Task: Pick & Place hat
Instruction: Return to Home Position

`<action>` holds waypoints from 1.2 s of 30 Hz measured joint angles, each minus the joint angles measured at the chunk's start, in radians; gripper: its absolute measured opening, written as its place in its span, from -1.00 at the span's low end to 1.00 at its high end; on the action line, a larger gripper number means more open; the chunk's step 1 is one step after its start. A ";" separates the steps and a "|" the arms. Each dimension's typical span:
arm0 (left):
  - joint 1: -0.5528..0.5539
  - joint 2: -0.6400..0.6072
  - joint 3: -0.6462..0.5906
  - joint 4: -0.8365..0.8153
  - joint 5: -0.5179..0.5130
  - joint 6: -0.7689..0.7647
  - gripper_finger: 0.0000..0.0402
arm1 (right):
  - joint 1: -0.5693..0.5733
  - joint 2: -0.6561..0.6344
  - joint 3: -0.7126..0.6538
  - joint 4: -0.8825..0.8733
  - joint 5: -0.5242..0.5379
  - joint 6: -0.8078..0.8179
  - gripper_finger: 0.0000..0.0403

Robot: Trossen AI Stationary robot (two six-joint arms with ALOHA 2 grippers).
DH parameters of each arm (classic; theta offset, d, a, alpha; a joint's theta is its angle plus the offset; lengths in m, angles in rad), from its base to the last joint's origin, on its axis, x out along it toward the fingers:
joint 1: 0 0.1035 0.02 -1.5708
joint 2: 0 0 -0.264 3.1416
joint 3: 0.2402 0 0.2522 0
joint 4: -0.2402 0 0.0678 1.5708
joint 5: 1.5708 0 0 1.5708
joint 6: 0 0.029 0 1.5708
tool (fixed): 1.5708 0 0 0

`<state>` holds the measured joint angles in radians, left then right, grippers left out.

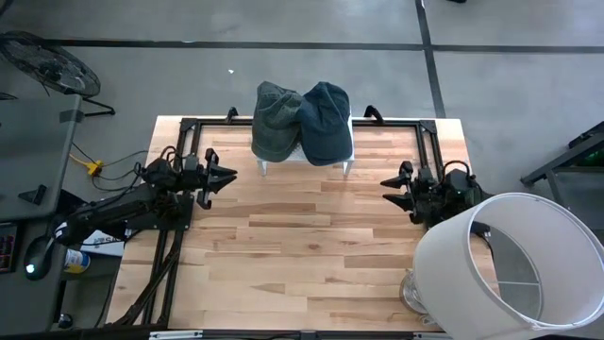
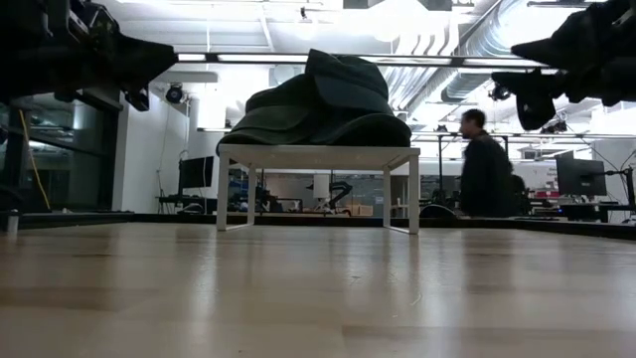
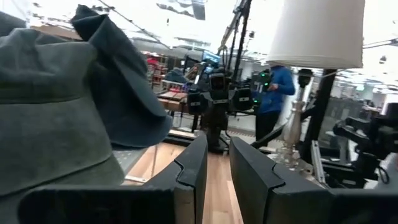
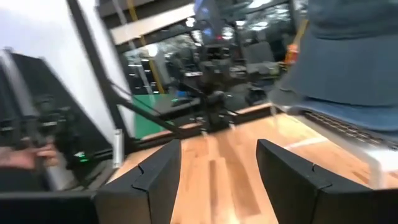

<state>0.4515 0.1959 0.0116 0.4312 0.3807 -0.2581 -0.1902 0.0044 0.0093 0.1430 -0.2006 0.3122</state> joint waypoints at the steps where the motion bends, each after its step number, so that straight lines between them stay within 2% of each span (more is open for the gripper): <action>1: 0.000 0.000 0.000 -0.005 -0.009 0.000 -0.66 | 0.000 0.000 0.000 -0.010 0.021 0.000 0.00; 8: 0.000 0.000 0.000 -0.035 -0.031 -0.010 -0.66 | 0.000 0.005 0.001 -0.112 0.137 0.006 0.00; 16: 0.000 0.000 0.000 -0.041 -0.032 -0.038 -0.66 | 0.000 0.017 0.001 -0.114 0.141 0.037 0.00; 18: 0.000 0.000 0.000 -0.032 -0.033 -0.045 -0.66 | 0.001 0.017 0.001 -0.108 0.150 -0.007 0.00; 22: 0.000 0.000 0.000 0.028 -0.013 0.060 -0.66 | 0.001 0.016 0.001 -0.086 0.067 -0.134 -0.01; 26: 0.000 -0.001 0.007 0.074 0.059 0.218 -0.66 | 0.001 0.016 0.001 -0.079 0.009 -0.152 0.00; 36: 0.000 0.002 0.019 0.059 0.056 0.224 -0.66 | 0.001 0.016 0.001 -0.082 0.035 -0.087 0.00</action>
<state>0.4514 0.1978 0.0303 0.4907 0.4370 -0.0338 -0.1894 0.0208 0.0101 0.0612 -0.1652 0.2255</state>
